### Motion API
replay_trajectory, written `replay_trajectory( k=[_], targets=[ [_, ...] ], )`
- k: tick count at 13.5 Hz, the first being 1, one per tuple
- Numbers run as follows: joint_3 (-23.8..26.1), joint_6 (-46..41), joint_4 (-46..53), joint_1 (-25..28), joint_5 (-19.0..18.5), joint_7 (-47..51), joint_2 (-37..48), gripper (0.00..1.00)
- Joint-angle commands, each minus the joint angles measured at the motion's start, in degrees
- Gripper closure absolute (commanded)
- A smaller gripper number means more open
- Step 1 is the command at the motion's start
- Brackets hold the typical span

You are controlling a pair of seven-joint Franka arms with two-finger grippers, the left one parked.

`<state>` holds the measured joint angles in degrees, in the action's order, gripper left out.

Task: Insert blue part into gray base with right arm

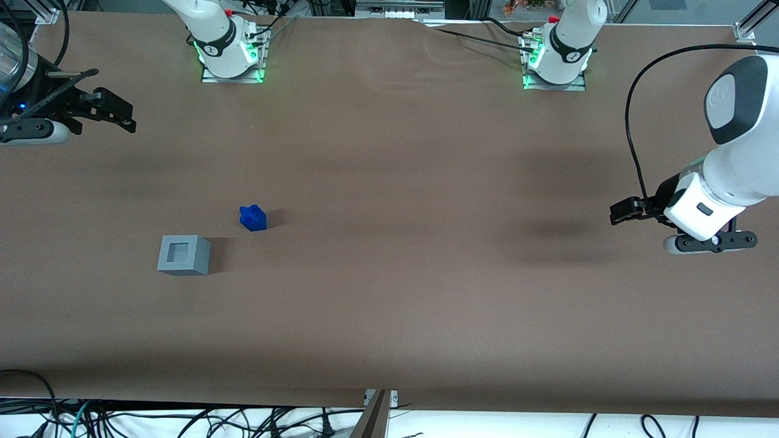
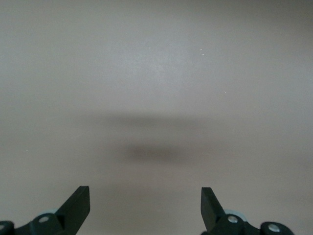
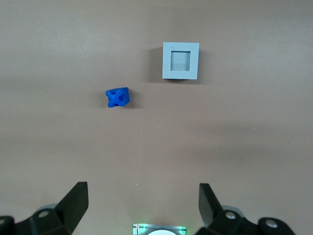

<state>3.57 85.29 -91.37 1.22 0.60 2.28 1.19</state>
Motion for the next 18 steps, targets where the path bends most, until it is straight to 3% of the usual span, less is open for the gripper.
replay_trajectory(
  k=[1,13,16,18],
  targets=[
    [0.6,1.2,-1.3,-0.7,-0.2,0.0,0.9,0.0],
    [0.6,1.6,-2.2,-0.7,0.3,0.3,1.0,0.0],
    [1.3,8.5,-8.1,-0.6,0.9,0.7,1.6,0.0],
    [2.2,15.0,-13.2,-0.6,3.7,3.1,1.5,0.0]
  ],
)
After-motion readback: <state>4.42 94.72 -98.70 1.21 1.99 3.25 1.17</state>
